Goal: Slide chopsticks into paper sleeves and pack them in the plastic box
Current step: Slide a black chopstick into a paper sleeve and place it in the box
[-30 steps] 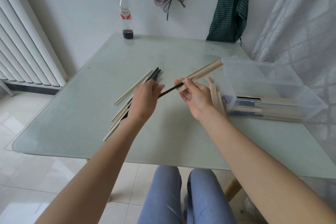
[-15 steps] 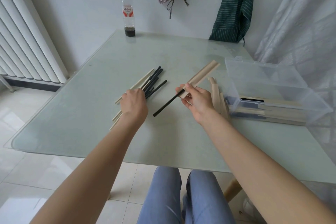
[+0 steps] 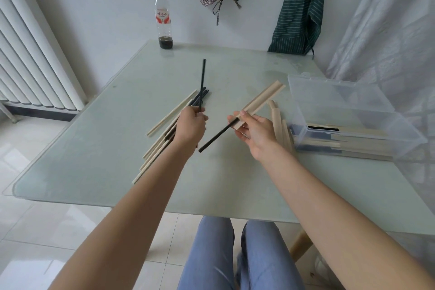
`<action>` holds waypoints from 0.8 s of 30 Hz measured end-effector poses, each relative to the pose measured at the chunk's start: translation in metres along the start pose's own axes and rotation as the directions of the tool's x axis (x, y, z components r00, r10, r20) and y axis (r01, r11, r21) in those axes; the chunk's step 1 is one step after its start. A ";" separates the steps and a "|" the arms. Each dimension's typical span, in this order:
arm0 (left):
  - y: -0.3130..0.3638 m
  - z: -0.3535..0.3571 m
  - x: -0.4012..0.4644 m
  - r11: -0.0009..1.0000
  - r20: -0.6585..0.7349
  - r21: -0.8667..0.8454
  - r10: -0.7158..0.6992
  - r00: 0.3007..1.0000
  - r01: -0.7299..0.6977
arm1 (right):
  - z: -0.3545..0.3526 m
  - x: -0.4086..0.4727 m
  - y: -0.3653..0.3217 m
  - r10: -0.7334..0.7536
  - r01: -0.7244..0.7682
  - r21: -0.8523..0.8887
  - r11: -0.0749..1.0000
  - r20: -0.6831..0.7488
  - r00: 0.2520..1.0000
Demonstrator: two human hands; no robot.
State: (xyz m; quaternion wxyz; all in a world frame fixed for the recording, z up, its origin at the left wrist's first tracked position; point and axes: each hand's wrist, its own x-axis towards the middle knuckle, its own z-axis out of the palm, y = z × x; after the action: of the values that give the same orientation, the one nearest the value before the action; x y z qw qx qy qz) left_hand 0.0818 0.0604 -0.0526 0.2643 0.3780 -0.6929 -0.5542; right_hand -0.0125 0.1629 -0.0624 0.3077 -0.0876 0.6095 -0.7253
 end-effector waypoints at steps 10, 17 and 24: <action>0.008 0.022 -0.009 0.859 0.098 -0.494 -0.095 0.991 0.132 | -0.009 0.002 -0.001 0.025 -0.009 0.191 0.982 -0.082 0.996; 0.014 0.031 -0.016 0.737 -0.003 -0.669 -0.123 0.992 0.090 | -0.015 0.001 -0.005 0.059 -0.018 0.321 0.947 -0.117 0.991; 0.022 0.031 -0.018 0.633 0.061 -0.763 -0.129 0.990 0.130 | -0.014 -0.001 -0.016 0.035 0.045 0.482 0.875 -0.156 0.987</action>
State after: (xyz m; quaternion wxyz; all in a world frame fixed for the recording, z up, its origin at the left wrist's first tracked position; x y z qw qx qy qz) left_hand 0.0625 0.0948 -0.0381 0.3586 0.2793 -0.3650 -0.8125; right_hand -0.0242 0.1765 -0.0509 0.2679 0.0488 0.4312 -0.8602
